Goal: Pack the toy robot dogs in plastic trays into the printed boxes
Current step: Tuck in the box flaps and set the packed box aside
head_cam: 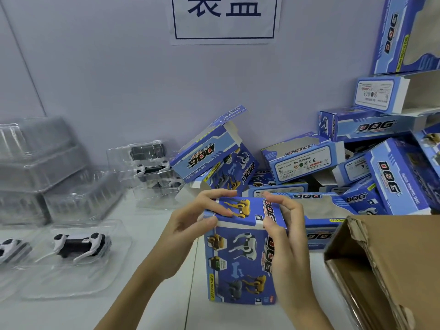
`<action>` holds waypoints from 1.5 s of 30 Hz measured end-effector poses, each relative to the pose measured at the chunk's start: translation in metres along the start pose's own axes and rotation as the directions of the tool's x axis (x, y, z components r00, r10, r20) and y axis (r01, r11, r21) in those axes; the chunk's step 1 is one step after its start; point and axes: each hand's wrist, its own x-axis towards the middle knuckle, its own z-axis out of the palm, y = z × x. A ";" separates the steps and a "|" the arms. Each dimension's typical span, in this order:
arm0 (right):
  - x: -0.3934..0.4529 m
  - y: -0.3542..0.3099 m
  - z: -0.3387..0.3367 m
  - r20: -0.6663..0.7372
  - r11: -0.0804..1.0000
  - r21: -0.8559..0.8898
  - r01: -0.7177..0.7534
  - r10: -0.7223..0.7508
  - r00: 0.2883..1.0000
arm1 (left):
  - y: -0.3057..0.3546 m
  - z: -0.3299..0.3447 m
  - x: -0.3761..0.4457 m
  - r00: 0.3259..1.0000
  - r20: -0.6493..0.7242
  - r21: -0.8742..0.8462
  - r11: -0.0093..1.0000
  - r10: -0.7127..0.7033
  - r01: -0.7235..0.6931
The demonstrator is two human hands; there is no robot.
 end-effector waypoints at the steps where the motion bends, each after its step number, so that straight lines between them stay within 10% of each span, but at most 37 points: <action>1: 0.000 -0.001 0.000 0.003 1.000 0.002 0.001 -0.001 1.000 | 0.000 -0.004 0.000 1.000 0.005 0.027 1.000 0.001 -0.001; 45: 0.005 0.000 0.000 -0.097 0.998 -0.056 -0.011 0.005 0.995 | -0.018 0.012 -0.002 0.987 -0.041 0.162 0.976 0.155 -0.146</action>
